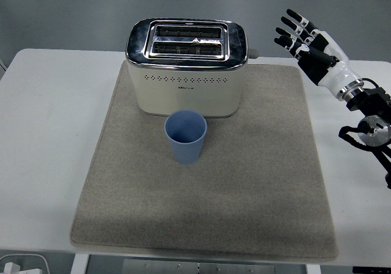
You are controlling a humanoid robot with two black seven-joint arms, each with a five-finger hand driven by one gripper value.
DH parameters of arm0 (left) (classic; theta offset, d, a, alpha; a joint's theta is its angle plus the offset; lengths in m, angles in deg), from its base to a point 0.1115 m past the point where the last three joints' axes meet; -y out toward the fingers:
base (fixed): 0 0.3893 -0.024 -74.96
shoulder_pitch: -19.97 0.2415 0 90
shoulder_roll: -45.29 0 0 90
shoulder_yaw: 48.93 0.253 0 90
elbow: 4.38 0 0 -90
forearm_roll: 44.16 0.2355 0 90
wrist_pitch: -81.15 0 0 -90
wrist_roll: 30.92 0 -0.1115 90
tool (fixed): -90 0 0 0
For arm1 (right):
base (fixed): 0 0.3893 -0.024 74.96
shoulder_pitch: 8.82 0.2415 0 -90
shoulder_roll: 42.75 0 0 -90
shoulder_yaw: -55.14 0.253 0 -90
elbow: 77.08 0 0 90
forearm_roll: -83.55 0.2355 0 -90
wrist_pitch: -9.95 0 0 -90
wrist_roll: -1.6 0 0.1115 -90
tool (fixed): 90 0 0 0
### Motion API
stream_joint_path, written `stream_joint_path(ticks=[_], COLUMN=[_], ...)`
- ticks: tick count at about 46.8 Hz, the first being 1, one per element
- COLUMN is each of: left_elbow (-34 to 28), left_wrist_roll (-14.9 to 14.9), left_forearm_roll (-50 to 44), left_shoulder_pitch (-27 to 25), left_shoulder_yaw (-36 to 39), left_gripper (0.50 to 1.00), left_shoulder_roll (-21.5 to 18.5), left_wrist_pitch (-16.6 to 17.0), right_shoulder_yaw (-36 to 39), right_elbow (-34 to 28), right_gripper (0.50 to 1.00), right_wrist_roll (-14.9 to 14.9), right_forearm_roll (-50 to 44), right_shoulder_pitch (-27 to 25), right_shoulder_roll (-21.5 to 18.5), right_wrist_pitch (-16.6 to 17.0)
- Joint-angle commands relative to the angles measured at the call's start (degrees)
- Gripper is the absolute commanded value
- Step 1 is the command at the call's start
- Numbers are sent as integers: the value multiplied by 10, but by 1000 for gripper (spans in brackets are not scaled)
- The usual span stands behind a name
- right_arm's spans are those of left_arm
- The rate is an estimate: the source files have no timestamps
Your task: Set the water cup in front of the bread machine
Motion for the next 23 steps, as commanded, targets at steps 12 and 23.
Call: stream_joint_path(ticks=[12,23], left_elbow=[0,0], left_wrist_roll=[0,0], left_forearm_roll=[0,0], left_shoulder_pitch=[0,0], left_shoulder_yaw=[0,0], left_gripper=[1000,1000], left_shoulder_roll=[0,0], left_wrist_pitch=[-1,0], right_shoulder_yaw=[2,6], right_elbow=[-13,-50], right_gripper=[926,926], right_wrist_roll=[71,70], right_forearm_roll=[125,181], right_shoulder_pitch=[2,9], right_shoulder_roll=[-2,-17], right_wrist_pitch=[-19,-33])
